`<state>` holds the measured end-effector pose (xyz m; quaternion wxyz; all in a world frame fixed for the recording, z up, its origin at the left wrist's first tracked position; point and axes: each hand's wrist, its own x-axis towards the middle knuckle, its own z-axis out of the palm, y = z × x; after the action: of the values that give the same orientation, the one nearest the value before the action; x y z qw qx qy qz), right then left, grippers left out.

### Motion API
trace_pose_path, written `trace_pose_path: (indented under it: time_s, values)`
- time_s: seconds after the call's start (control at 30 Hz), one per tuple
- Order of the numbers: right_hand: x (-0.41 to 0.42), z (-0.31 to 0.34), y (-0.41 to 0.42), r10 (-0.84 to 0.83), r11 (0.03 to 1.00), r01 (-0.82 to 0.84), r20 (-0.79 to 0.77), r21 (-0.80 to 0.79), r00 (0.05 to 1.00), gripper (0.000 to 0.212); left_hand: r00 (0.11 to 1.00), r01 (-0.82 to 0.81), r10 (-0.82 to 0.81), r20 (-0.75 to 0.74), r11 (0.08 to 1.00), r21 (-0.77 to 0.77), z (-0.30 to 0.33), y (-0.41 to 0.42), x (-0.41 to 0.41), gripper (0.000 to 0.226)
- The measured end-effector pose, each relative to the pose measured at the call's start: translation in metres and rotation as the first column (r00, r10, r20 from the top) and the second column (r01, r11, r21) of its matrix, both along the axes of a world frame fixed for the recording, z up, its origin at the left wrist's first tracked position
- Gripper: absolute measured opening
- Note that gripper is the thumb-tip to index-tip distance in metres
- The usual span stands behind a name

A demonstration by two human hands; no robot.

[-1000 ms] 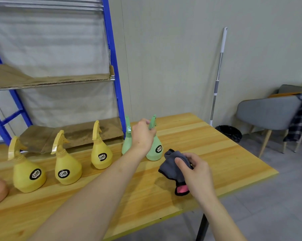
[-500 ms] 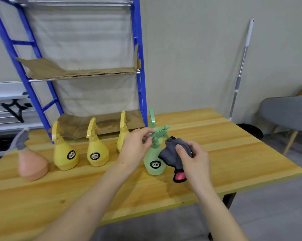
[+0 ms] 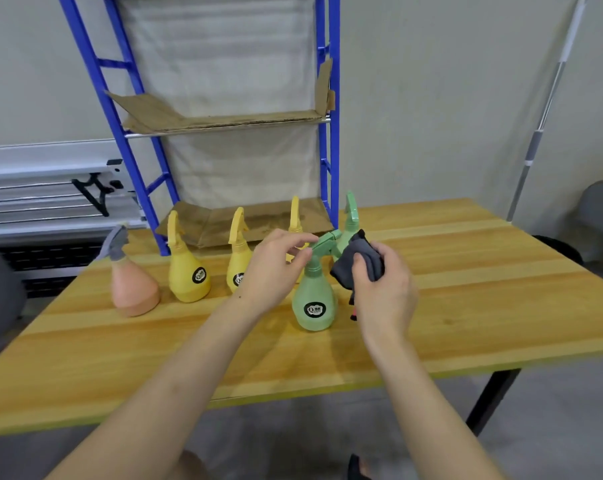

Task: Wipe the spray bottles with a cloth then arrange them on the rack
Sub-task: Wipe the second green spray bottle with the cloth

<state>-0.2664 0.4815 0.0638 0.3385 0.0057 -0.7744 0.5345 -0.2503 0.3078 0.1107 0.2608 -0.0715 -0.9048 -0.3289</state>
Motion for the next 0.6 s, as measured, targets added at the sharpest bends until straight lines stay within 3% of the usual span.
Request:
trace_pose_path:
  time_s: [0.37, 0.6]
  values:
    - [-0.009, 0.001, -0.032, 0.023, 1.000, -0.023, -0.005, -0.012, 1.000, 0.022, 0.983, 0.083, -0.119, 0.138, 0.968, 0.238, -0.008, -0.004, -0.014, 0.026]
    - [0.002, -0.016, -0.050, 0.239, 0.944, -0.241, -0.036, -0.225, 0.970, 0.024, 0.976, 0.102, -0.143, 0.162, 0.965, 0.242, -0.007, -0.008, -0.013, 0.028]
